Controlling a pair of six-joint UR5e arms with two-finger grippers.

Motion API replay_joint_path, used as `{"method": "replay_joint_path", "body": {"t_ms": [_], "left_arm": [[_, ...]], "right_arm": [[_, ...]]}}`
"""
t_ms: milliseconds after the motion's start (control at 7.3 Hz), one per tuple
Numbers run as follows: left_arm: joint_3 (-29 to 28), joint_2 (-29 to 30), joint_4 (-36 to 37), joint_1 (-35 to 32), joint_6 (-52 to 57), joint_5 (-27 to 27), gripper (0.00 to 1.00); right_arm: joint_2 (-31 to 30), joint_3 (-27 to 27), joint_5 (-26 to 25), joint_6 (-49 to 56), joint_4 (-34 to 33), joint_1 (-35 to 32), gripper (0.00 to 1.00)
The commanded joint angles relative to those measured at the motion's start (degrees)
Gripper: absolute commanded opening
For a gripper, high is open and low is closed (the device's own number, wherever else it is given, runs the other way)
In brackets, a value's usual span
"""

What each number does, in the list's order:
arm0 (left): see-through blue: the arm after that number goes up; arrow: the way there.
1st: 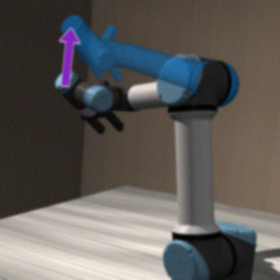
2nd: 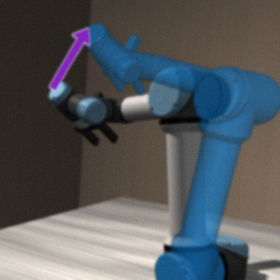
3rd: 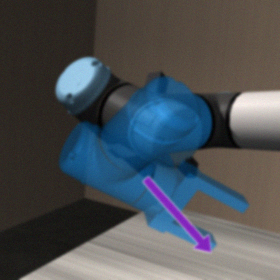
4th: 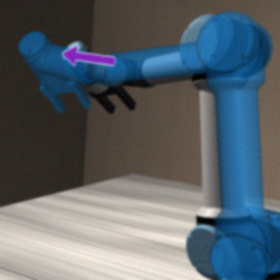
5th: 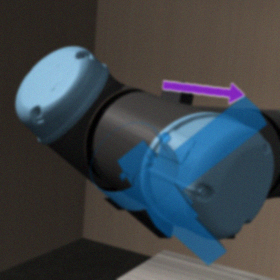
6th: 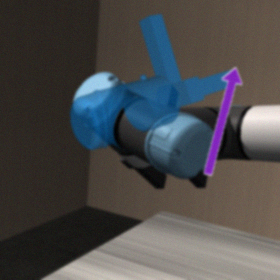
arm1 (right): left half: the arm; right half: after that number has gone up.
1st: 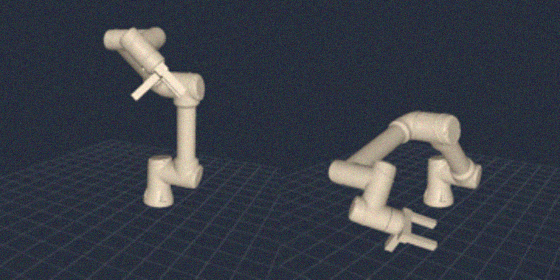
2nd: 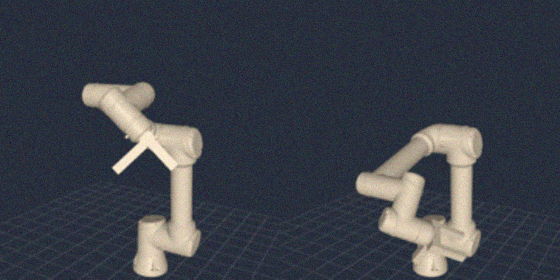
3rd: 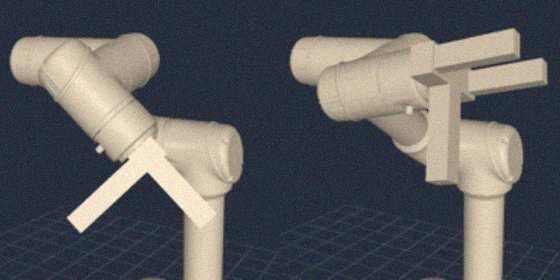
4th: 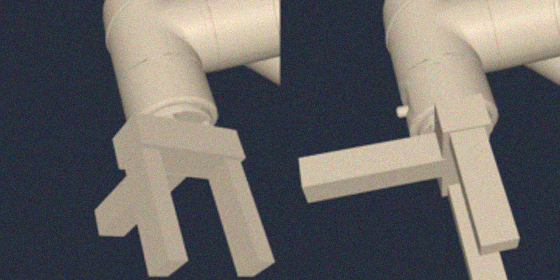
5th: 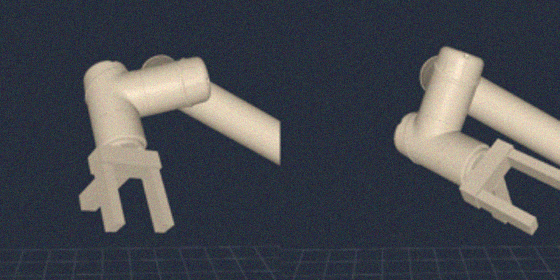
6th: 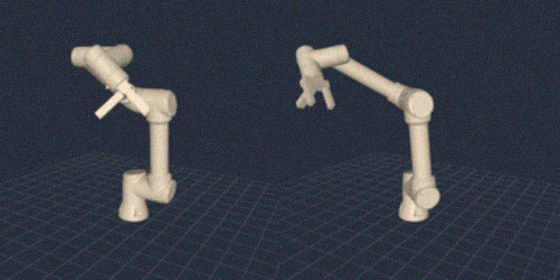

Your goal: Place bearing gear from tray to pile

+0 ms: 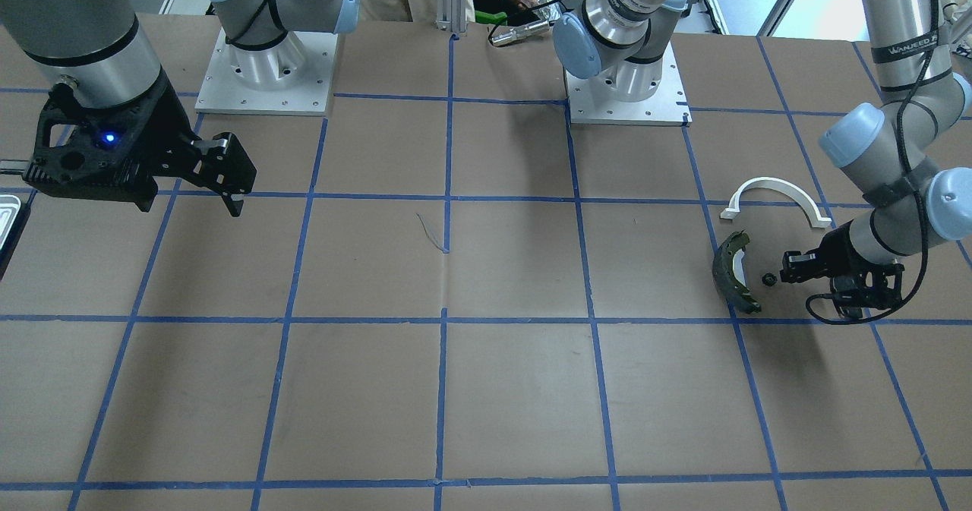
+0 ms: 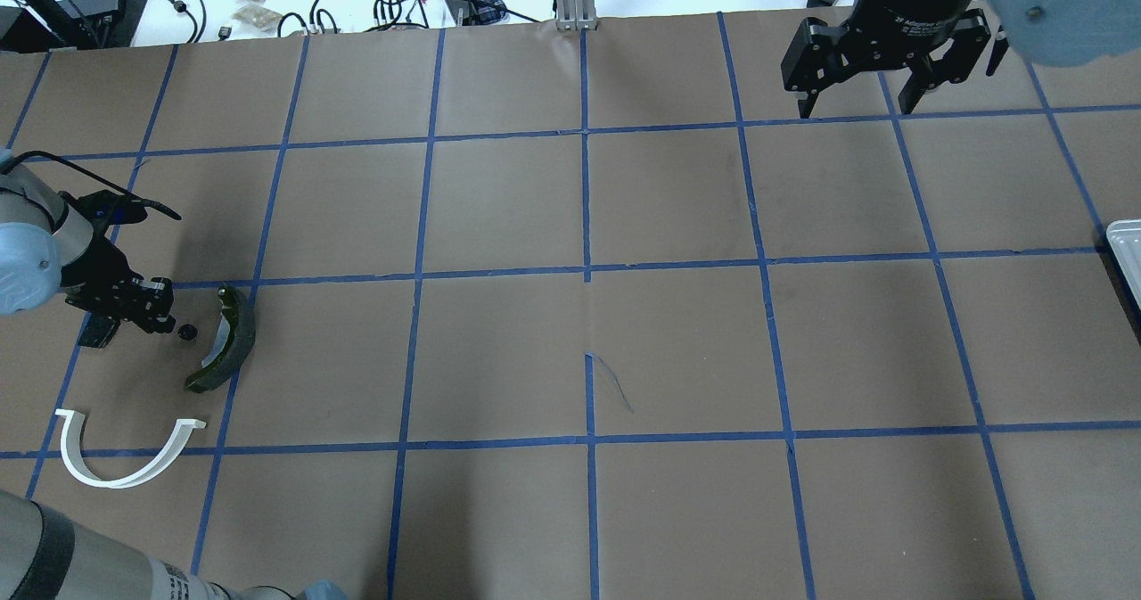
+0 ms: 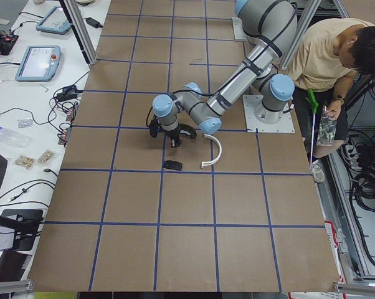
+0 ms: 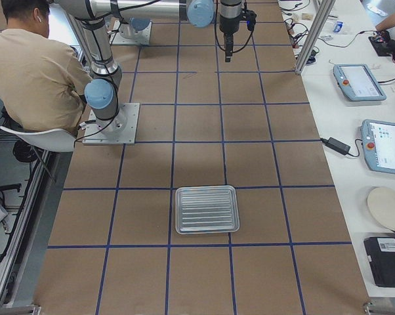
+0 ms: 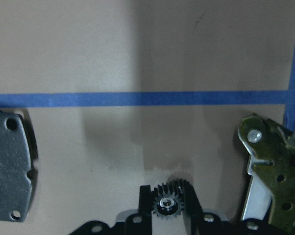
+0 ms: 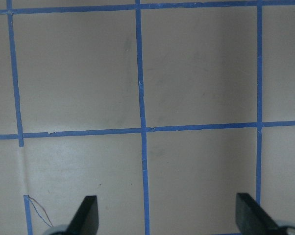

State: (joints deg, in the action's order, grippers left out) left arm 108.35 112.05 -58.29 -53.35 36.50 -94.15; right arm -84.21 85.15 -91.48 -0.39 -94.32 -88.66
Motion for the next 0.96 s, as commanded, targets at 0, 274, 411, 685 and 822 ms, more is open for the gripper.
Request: {"method": "replay_joint_path", "body": {"t_ms": [0, 274, 411, 685, 822], "left_arm": [[0.1, -0.2, 0.0, 0.6, 0.6, 0.0, 0.00], [0.0, 0.5, 0.0, 0.4, 0.5, 0.7, 0.00], [0.0, 0.7, 0.1, 0.3, 0.5, 0.7, 0.00], [0.0, 0.6, 0.0, 0.1, 0.4, 0.6, 0.00], [-0.1, 0.5, 0.0, 0.1, 0.3, 0.4, 0.29]], "right_arm": [[-0.1, -0.2, 0.4, 0.0, 0.0, 0.0, 1.00], [0.0, -0.2, 0.3, 0.0, -0.2, -0.1, 1.00], [0.0, -0.2, 0.4, 0.0, -0.1, -0.1, 1.00], [0.0, -0.2, 0.4, 0.0, -0.2, -0.1, 1.00], [-0.1, -0.1, 0.4, 0.0, 0.1, -0.1, 1.00]]}}
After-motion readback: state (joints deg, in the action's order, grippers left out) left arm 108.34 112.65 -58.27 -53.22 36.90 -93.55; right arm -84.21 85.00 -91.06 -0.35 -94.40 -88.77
